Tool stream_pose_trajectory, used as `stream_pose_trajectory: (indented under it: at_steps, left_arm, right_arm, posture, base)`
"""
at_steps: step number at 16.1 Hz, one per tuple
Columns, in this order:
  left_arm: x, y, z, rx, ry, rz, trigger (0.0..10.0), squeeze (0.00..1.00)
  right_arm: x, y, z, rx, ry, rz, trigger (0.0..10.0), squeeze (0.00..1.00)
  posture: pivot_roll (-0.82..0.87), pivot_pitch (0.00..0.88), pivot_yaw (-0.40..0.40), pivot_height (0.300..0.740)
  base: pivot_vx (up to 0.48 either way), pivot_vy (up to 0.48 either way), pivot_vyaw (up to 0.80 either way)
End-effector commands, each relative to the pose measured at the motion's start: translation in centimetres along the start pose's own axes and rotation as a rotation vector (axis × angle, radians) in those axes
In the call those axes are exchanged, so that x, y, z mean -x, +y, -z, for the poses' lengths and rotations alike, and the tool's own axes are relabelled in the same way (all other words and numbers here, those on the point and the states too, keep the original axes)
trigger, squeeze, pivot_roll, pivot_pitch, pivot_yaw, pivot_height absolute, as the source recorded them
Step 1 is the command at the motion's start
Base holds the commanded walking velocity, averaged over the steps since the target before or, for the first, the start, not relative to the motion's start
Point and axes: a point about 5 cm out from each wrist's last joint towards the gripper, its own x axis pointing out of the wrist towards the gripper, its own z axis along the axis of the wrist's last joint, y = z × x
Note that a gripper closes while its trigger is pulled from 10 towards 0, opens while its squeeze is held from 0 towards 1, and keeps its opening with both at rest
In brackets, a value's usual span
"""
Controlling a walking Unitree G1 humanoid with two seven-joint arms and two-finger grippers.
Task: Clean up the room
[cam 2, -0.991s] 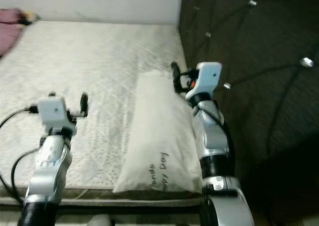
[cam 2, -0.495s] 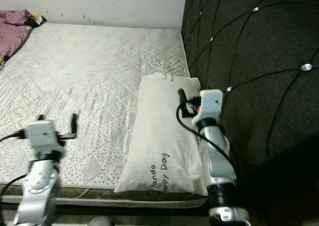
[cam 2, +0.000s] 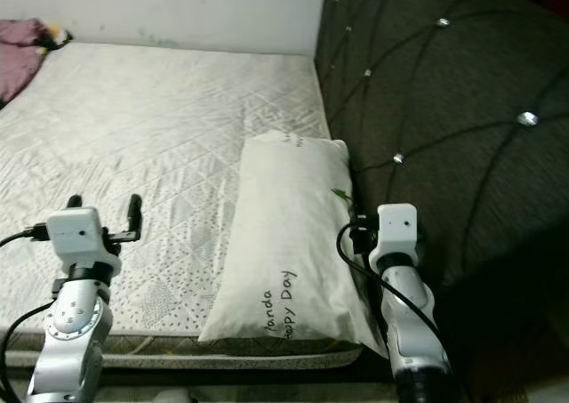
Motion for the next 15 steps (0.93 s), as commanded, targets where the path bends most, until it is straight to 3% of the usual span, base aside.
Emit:
stream_pose_trajectory:
  at_steps: [1, 6, 7, 11, 15]
  left_arm:
    - [0.1, 0.0, -0.4, -0.007, -0.014, 0.007, 10.0, 0.00]
    - [1.1, -0.6, 0.5, -0.008, 0.038, 0.035, 10.0, 0.00]
    - [1.0, -0.7, 0.4, -0.004, 0.038, 0.044, 10.0, 0.00]
    - [1.4, -0.5, 0.7, -0.001, 0.052, 0.038, 10.0, 0.00]
    - [2.4, -0.6, 1.0, 0.003, 0.071, 0.028, 10.0, 0.00]
  right_arm:
    - [0.1, -0.1, -0.4, -0.007, -0.010, 0.007, 10.0, 0.00]
    - [0.9, -0.9, -0.5, 0.000, -0.016, 0.030, 10.0, 0.00]
    - [0.9, -0.9, -0.6, -0.036, -0.011, 0.041, 10.0, 0.00]
    - [1.5, 0.4, -0.8, -0.011, 0.005, -0.011, 10.0, 0.00]
    - [1.6, 0.1, -0.6, -0.011, 0.038, -0.025, 10.0, 0.00]
  posture:
    - [-0.02, 0.000, -0.016, 0.740]
    - [-0.07, 0.000, 0.032, 0.740]
    - [-0.07, 0.000, 0.032, 0.740]
    - [-0.07, 0.000, 0.005, 0.740]
    - [-0.06, 0.000, -0.010, 0.740]
  base:
    - [0.000, 0.000, 0.00]
    - [0.000, 0.000, 0.00]
    - [0.000, 0.000, 0.00]
    - [0.000, 0.000, 0.00]
    - [0.000, 0.000, 0.00]
